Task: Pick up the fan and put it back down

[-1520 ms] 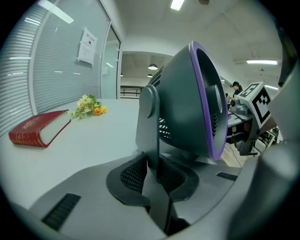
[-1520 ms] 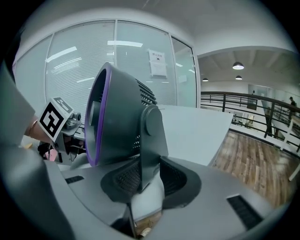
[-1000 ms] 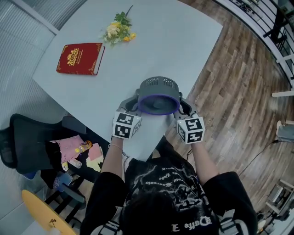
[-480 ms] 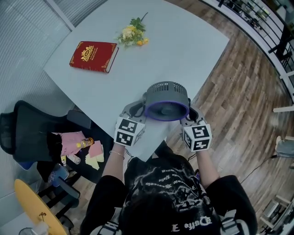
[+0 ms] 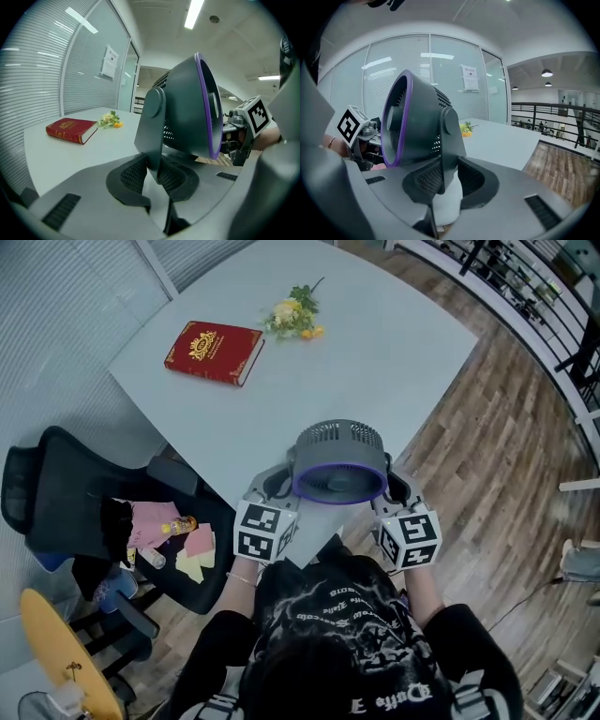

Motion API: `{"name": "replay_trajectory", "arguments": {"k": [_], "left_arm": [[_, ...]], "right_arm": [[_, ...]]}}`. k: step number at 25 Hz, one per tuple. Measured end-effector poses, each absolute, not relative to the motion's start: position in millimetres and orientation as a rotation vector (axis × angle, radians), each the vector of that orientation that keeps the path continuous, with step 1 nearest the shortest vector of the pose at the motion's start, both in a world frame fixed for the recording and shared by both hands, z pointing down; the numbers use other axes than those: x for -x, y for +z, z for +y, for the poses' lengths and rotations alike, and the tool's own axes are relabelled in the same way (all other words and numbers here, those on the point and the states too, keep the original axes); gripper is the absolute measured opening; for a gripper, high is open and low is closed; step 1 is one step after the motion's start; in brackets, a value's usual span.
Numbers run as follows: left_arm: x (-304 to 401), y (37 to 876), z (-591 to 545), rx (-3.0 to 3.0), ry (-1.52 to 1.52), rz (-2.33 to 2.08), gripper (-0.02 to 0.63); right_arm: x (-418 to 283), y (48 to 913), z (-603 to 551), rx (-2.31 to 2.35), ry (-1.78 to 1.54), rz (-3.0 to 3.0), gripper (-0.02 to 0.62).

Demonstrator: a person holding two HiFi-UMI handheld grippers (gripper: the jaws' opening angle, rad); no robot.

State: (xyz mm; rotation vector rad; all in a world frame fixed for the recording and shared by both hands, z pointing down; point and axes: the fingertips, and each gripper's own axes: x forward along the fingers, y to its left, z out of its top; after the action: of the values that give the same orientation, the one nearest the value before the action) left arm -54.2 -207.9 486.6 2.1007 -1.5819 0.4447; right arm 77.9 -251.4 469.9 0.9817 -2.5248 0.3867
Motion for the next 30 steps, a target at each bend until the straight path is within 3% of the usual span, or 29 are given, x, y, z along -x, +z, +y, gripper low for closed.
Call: {"name": "replay_trajectory", "arguments": {"k": [30], "left_arm": [[118.8,458.9,-134.7,-1.778,0.329,-1.872,0.063]], "right_arm": [[6.1,438.6,-214.5,-0.547,0.217,-2.642,0.092]]}}
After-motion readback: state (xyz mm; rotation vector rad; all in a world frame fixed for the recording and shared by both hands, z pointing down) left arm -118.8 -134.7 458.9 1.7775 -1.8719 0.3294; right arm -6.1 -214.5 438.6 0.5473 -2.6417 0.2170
